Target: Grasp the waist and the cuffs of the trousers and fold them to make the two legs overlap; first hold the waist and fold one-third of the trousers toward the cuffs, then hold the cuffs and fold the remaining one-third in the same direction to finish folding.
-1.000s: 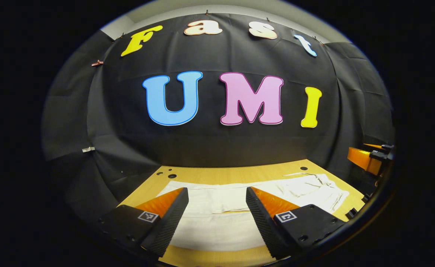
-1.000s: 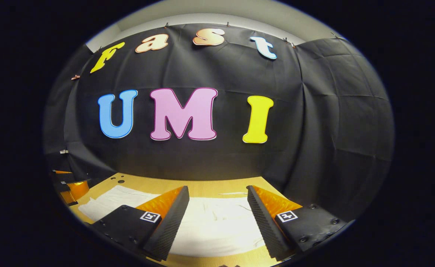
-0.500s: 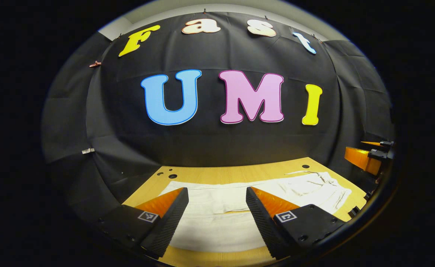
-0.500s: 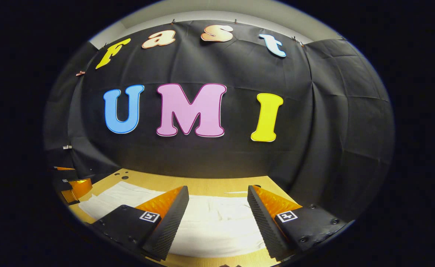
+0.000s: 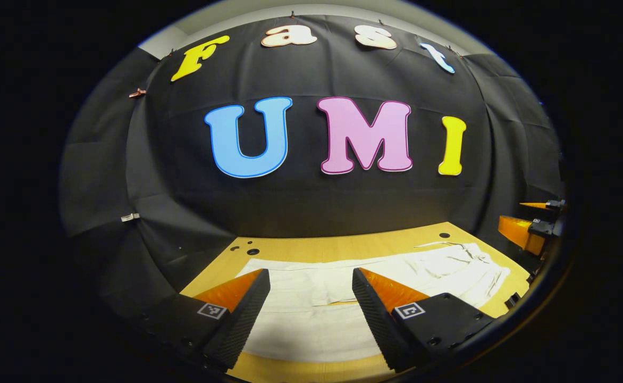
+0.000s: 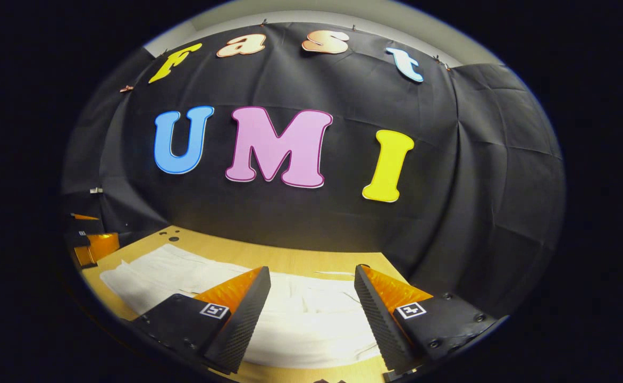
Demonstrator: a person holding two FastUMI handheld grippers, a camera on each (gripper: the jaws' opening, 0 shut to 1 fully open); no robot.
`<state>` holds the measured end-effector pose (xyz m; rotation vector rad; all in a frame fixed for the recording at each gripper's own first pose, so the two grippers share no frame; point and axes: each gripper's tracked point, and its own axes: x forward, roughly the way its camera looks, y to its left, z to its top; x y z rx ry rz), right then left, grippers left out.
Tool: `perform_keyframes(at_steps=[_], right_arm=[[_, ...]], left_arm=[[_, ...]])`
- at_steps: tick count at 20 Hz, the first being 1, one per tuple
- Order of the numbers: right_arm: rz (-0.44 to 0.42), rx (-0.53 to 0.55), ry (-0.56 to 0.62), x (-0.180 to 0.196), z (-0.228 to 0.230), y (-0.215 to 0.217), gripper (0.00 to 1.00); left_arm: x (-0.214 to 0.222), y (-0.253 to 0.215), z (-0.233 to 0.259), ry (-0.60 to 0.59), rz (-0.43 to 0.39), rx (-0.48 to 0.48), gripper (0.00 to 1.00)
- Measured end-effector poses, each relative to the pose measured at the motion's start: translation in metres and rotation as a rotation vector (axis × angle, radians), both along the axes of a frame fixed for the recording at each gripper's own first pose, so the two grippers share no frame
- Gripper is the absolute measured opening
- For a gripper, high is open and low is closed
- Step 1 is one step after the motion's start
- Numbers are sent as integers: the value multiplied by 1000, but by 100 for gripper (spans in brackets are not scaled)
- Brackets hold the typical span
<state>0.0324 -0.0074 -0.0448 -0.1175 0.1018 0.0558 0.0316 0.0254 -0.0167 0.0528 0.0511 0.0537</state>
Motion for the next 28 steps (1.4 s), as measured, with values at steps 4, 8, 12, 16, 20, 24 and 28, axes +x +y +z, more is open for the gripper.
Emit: perform_keyframes(at_steps=[4, 8, 12, 16, 20, 24, 28], right_arm=[[30, -120, 12, 7, -9, -23, 98], [61, -285, 46, 14, -24, -59, 97], [108, -462, 104, 26, -48, -102, 97], [215, -626, 198, 41, -83, -143, 98], [320, -775, 288, 46, -130, -181, 98], [499, -968, 330, 39, -173, -202, 97], [640, -1128, 402, 21, -228, -233, 98]], left_arm=[[1, 11, -3, 8, 43, -12, 98], [-1, 27, -5, 3, 100, 18, 96], [-5, 39, -19, 44, 137, 2, 97], [-12, 47, -30, 82, 186, 18, 97], [-17, 43, -40, 113, 216, 40, 97], [-20, 35, -50, 140, 244, 38, 98], [-19, 25, -52, 150, 261, 63, 98]])
